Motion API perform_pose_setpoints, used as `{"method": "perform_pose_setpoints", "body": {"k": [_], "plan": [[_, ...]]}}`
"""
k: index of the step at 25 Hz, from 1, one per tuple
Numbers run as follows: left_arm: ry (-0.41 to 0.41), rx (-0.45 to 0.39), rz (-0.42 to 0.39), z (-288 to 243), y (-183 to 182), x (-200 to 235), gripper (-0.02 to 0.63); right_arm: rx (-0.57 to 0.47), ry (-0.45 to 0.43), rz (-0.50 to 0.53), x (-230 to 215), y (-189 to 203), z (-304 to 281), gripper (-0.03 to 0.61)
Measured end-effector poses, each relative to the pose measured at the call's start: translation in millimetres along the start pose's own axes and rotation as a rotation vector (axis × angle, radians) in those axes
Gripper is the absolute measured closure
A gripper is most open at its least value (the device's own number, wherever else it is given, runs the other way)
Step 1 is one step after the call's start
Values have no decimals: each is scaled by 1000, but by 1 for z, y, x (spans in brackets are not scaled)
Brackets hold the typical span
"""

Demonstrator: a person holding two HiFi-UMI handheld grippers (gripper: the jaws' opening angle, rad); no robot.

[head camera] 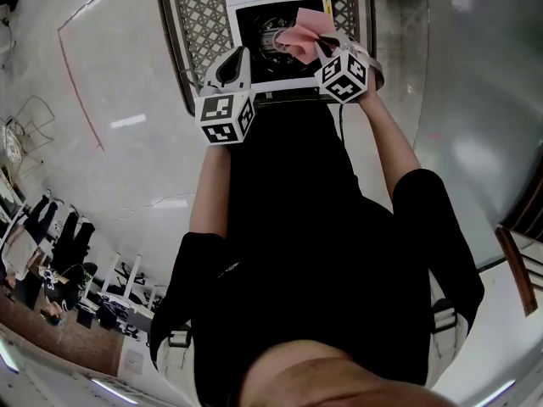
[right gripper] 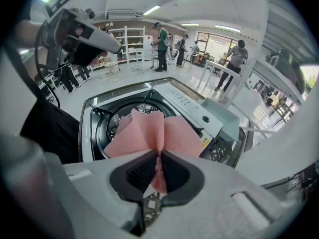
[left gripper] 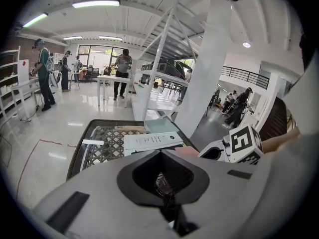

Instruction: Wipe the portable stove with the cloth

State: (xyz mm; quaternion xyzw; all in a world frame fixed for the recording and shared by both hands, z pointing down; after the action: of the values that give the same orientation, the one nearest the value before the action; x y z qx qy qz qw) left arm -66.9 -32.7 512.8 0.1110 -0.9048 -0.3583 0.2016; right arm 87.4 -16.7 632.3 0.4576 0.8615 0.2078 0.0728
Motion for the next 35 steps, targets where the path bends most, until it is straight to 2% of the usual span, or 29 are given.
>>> {"method": "perform_pose_setpoints", "body": {"k": [14, 19, 23, 25, 30, 35], "plan": [[21, 11, -24, -11, -3, -16, 614, 72, 39, -103, -33, 52, 3, 555], [-8, 6, -6, -8, -2, -13, 614, 69, 44, -112, -42, 56, 6, 555], [-47, 2, 16, 0, 0, -2, 614, -33, 22, -141, -43, 24, 22, 555], [-62, -4, 31, 3, 3, 6, 614, -88, 18, -123, -40, 2, 28, 555], [-155, -40, 102, 34, 16, 26, 614, -218, -65, 46, -3, -75, 43, 554], [-227, -77, 170, 78, 38, 60, 614, -301, -178, 211, 78, -146, 40, 555]]}}
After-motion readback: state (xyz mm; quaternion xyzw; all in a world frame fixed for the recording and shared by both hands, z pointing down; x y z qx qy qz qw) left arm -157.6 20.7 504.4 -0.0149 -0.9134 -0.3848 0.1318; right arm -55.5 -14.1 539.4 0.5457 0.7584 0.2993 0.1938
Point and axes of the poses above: the fingertips, and each gripper's own axes: z backward along the fingers, x to its left, y out of its underside, the point moved 1 cm from there along z, backward along the fingers, and after that the axes turned 2 degrees about x, right-handed, at the moved point
